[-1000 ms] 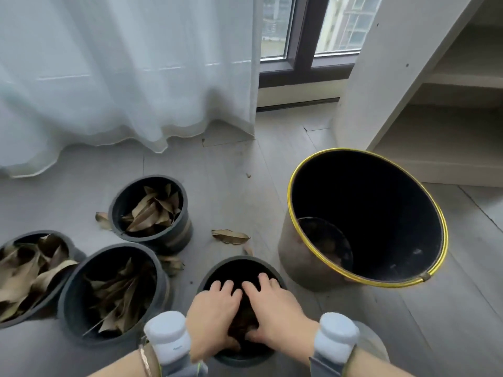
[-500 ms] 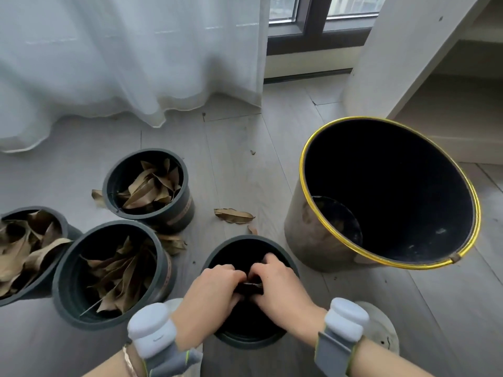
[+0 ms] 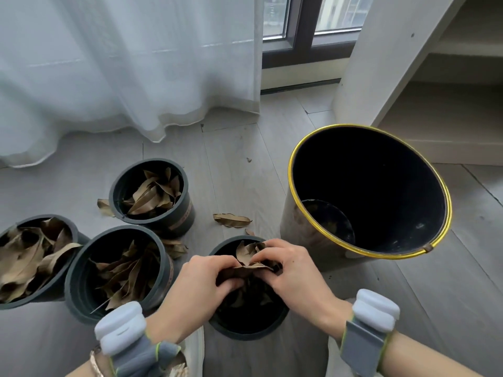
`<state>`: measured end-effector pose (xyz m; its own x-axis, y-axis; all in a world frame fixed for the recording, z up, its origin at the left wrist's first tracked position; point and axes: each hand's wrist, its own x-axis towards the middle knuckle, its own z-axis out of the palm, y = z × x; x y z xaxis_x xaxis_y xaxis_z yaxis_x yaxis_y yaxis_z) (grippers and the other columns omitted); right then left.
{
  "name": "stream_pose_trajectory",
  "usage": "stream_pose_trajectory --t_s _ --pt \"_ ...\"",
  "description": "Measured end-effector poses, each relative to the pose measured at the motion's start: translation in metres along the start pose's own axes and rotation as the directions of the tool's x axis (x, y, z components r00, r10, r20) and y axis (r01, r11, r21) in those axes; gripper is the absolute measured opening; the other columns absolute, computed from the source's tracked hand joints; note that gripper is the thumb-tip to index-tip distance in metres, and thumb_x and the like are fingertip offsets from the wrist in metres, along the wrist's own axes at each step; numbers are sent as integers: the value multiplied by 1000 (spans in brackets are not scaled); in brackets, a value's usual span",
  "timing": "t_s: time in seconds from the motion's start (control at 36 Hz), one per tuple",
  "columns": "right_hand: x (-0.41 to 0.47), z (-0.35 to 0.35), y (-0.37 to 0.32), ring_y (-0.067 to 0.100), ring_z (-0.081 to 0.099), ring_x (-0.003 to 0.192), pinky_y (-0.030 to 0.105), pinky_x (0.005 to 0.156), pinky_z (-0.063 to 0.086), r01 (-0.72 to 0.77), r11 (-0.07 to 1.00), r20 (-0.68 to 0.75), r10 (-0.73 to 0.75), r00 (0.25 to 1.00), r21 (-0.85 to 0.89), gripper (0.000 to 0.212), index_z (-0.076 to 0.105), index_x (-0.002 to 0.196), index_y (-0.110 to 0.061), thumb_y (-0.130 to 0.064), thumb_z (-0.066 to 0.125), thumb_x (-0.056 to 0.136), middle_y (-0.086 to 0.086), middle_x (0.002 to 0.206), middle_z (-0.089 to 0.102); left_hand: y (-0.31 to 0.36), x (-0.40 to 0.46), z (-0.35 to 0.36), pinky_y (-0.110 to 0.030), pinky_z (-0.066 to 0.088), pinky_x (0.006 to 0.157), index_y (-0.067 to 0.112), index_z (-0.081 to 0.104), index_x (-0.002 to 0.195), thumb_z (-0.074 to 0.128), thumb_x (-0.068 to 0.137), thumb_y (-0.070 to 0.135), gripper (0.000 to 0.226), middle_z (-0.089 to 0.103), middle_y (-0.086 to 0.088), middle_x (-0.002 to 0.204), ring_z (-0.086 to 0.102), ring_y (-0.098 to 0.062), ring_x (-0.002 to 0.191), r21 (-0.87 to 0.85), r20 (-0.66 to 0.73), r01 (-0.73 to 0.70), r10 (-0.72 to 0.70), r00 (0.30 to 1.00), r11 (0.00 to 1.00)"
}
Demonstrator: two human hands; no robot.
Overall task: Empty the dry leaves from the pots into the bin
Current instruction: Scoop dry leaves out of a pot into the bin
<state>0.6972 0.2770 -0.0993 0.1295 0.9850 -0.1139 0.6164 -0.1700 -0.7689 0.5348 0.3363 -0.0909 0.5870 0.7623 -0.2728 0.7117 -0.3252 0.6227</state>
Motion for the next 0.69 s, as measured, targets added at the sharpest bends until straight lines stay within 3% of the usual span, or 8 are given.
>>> stream_pose_trajectory --t_s 0.22,0.33,0.47,0.58,0.69 --pt "-2 -33 -27 3 59 85 5 76 44 -5 996 -67 11 998 84 12 77 87 -16 -9 71 80 -19 81 59 26 -5 -32 -16 50 72 38 67 75 71 81 25 15 69 15 73 64 1 75 -55 31 -11 13 999 998" --pt "-3 -60 -44 3 59 87 9 75 47 52 987 -99 -38 994 149 14 77 83 -16 -5 72 78 -14 81 64 50 -4 -58 -23 53 77 34 70 81 72 81 25 9 70 17 76 65 0 78 -37 3 -92 93 996 995" --pt "-5 -101 -59 3 64 81 6 70 44 111 974 -176 -76 981 199 19 76 77 -19 -1 73 75 -12 81 67 91 3 -85 -20 50 72 37 67 82 72 80 26 12 67 19 74 63 -1 74 24 -42 -205 206 978 978" --pt "-3 -140 -65 3 64 76 6 67 44 129 973 -222 -85 971 192 20 77 75 -18 1 72 74 -11 77 68 127 23 -98 -31 53 72 36 66 80 72 80 26 12 67 12 68 64 -6 65 47 -45 -259 261 964 965" --pt "1 -175 -58 6 66 73 20 72 53 72 982 -258 -26 966 173 18 76 75 -24 -6 73 76 -12 75 68 162 50 -103 -28 52 73 32 68 82 71 81 26 7 69 7 69 65 -9 67 59 -2 -298 299 954 953"
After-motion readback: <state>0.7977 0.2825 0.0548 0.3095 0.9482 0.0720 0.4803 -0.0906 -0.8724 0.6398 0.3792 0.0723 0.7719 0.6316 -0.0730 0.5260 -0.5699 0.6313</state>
